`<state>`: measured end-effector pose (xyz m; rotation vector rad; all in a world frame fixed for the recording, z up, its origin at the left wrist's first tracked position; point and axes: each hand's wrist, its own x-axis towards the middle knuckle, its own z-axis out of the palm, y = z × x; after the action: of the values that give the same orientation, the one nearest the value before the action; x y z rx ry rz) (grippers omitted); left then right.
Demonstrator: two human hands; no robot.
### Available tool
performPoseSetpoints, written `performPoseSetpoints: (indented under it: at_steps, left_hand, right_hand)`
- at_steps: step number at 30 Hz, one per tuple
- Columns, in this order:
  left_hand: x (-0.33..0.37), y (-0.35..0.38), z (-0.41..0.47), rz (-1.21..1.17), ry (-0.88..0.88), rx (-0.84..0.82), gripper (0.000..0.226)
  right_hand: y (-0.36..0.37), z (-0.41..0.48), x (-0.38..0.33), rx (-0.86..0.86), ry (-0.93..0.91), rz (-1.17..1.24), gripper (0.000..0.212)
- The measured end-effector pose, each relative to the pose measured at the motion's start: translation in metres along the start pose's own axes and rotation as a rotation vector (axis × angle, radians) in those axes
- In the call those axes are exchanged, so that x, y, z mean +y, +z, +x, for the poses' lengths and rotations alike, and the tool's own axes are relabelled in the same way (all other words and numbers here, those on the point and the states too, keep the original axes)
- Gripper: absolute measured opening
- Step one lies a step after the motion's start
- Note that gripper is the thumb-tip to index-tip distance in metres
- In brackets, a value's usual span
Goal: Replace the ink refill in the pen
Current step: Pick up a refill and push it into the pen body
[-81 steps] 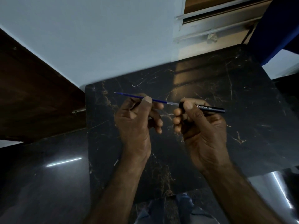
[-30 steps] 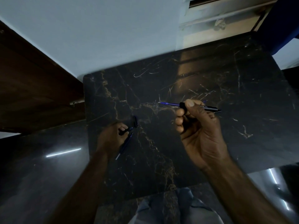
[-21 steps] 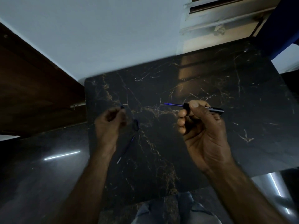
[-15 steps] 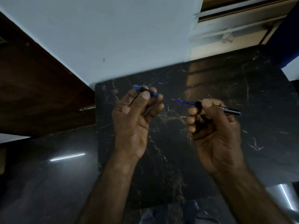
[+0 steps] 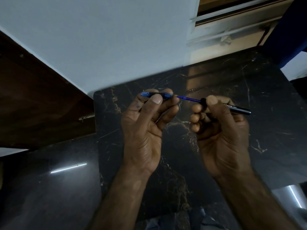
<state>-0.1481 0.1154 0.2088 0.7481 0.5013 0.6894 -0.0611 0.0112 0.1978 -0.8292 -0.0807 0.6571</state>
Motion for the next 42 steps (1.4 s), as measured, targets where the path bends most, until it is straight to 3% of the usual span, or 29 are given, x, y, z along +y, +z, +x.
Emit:
performPoseSetpoints:
  at_steps: [10,17,21,42]
  left_hand:
    - [-0.0059,-0.0027,0.0002,0.115,0.065,0.033,0.014]
    - [-0.0012,-0.0010,-0.0022,-0.007,0.002,0.098,0.010]
    - [0.0014,-0.0021,-0.0043,-0.024,-0.007,0.080,0.023]
    - [-0.0014,0.0028,-0.0094,0.027,0.024,0.095,0.010]
  right_hand:
    - [0.0011,-0.0010,0.0004,-0.056,-0.070,-0.099,0.004]
    - [0.0028,-0.0038,0.0030,-0.035,-0.073,-0.122,0.011]
    - [0.0026,-0.0040,0.0029,-0.030,-0.066,-0.096,0.007]
    - [-0.0021,-0.0076,-0.0020,-0.087,-0.087,-0.129,0.009]
